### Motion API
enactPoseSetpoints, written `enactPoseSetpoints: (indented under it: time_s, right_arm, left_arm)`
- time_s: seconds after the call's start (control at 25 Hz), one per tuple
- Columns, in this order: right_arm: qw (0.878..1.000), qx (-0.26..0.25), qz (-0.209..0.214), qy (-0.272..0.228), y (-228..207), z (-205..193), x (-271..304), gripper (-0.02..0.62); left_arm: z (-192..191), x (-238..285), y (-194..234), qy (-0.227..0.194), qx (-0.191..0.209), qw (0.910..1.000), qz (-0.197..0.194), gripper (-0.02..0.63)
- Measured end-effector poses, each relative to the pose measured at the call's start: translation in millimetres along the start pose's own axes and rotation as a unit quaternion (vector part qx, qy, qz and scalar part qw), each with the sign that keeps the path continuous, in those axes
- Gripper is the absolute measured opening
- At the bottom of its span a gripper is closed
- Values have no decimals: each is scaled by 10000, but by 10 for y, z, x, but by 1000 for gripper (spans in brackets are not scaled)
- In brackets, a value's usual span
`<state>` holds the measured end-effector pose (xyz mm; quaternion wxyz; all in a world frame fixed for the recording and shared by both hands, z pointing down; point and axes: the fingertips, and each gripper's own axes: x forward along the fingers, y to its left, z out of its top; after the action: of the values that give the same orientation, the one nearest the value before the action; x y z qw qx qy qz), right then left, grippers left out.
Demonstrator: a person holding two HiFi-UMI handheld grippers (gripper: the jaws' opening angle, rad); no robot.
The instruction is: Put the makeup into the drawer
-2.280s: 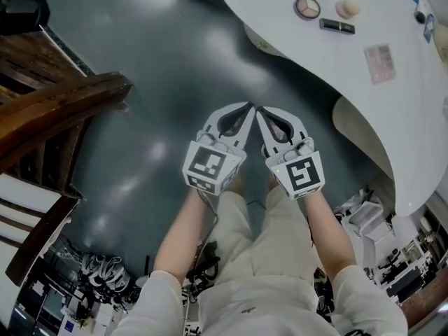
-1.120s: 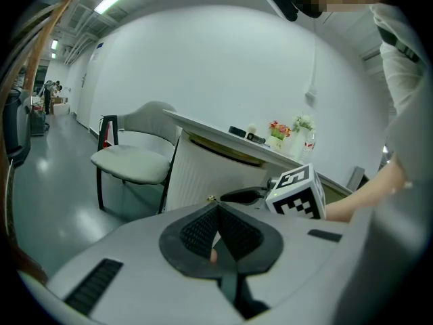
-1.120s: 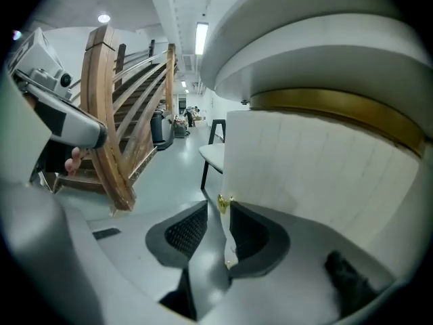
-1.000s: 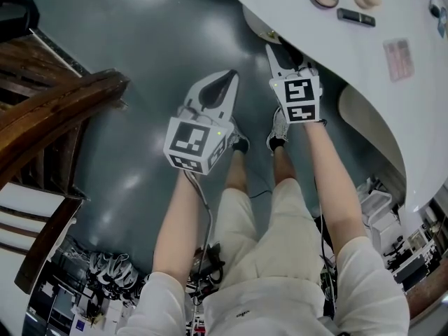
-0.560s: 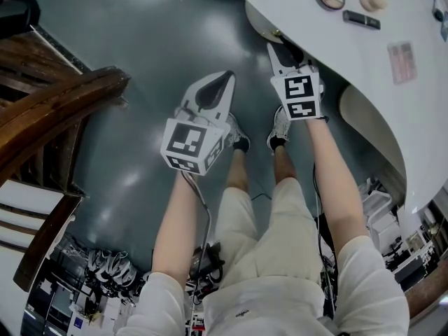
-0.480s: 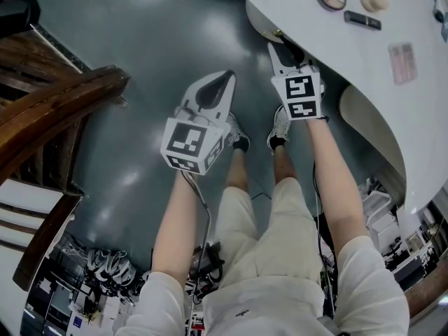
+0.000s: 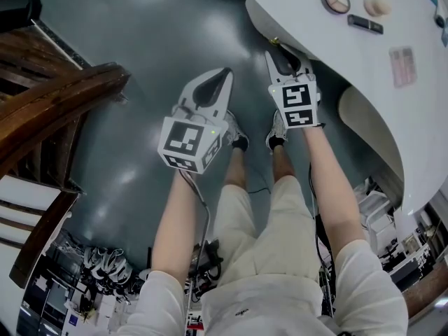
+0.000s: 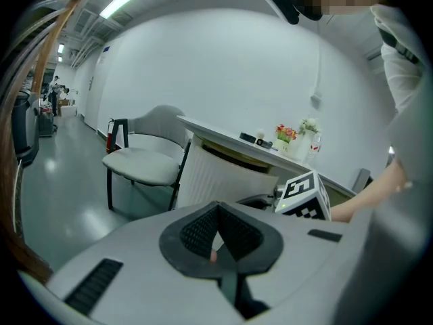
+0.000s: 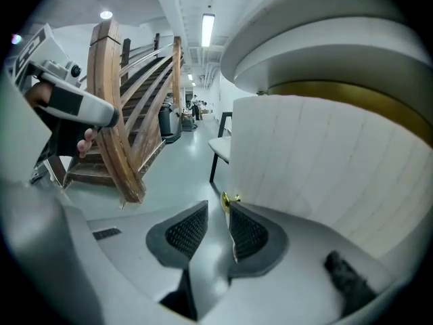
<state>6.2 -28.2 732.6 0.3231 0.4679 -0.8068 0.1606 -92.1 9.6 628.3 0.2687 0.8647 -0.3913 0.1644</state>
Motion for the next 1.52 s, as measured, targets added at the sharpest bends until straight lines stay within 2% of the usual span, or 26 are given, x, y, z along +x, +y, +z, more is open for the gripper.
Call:
enactPoseSetpoints:
  time_s: [0.96, 1.52]
  right_arm:
    - [9998, 9, 193, 70, 1146, -125, -261, 117]
    - [9996, 163, 172, 130, 1617, -205, -358, 126]
  left_arm:
    - [215, -461, 219, -250, 124, 9995, 127, 8]
    - [293, -600, 372, -351, 143, 9991, 201, 8]
